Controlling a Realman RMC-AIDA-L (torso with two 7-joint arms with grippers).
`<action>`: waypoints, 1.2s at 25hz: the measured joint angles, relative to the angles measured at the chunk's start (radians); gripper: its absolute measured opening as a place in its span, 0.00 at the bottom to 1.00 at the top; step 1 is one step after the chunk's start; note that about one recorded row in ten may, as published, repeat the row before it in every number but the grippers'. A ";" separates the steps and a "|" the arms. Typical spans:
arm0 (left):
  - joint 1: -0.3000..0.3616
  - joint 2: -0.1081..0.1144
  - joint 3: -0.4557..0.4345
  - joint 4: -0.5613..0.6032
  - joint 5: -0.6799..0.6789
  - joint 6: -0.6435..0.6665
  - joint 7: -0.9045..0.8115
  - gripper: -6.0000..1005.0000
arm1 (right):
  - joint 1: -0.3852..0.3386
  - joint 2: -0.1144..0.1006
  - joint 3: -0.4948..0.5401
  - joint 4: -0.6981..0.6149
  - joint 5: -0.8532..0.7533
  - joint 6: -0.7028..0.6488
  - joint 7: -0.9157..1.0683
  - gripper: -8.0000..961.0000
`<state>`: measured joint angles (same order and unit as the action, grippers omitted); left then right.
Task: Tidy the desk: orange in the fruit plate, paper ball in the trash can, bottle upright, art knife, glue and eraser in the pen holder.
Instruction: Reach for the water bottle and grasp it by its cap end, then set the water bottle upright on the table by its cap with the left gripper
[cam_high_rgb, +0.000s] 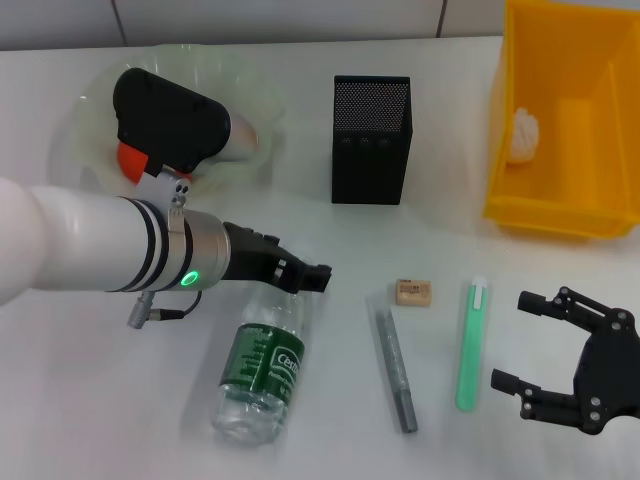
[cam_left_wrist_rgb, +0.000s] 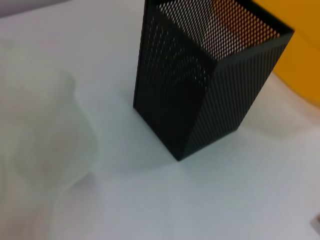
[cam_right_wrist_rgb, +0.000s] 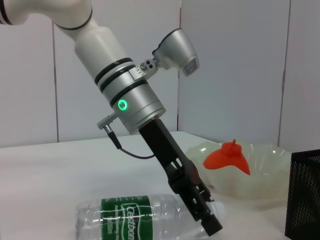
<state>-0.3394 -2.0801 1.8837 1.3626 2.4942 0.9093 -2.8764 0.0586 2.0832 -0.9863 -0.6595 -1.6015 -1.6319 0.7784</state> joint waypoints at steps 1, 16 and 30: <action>-0.007 0.000 -0.002 -0.007 0.000 0.009 0.000 0.80 | 0.000 0.000 0.000 0.000 0.000 0.000 0.000 0.89; 0.020 0.006 -0.014 0.083 0.001 0.084 0.110 0.53 | -0.001 0.000 0.001 -0.006 0.003 -0.005 0.005 0.89; 0.267 0.011 -0.325 0.206 -0.455 0.156 0.801 0.48 | 0.001 0.000 0.002 -0.011 0.008 -0.013 0.028 0.89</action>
<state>-0.0721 -2.0694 1.5583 1.5682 2.0396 1.0654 -2.0755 0.0593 2.0831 -0.9847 -0.6705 -1.5938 -1.6451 0.8068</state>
